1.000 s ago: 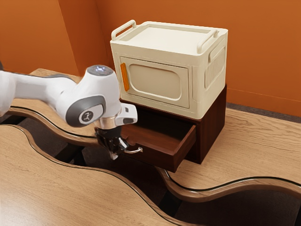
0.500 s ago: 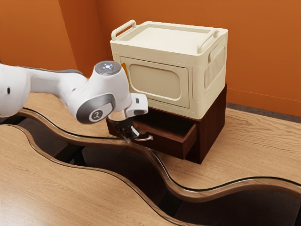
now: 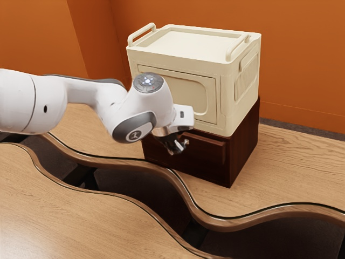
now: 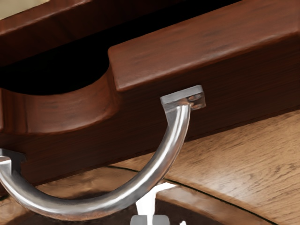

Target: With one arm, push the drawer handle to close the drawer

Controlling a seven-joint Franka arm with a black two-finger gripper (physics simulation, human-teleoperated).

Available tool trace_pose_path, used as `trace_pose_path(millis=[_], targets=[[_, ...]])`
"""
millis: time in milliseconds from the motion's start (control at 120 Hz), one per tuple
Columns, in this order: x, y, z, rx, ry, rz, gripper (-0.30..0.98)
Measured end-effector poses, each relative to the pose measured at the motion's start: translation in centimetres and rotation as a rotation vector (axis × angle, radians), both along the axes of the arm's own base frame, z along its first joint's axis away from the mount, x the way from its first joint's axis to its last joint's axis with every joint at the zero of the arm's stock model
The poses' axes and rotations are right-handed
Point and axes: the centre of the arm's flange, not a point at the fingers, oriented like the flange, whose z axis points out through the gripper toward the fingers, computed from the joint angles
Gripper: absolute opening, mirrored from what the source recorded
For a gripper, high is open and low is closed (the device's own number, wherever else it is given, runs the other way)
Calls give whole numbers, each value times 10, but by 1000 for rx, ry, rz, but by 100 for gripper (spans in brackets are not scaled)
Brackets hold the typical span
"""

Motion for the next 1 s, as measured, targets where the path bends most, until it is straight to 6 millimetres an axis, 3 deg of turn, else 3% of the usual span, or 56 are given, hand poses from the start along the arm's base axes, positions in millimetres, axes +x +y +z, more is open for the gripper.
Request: trace_pose_path(millis=[275,392,633,708,758,817,1000], targets=[[19,-1,2,30,-37,-15,-11],[10,1,12,38,-21,-5,-10],[-41,-10,140,10,-22,45,-10],[-44,-13,191,-23,-11,88,7],[-47,-11,211,-63,20,123,18],[-49,-4,213,-95,83,165,30],[-58,26,185,-102,245,263,53]])
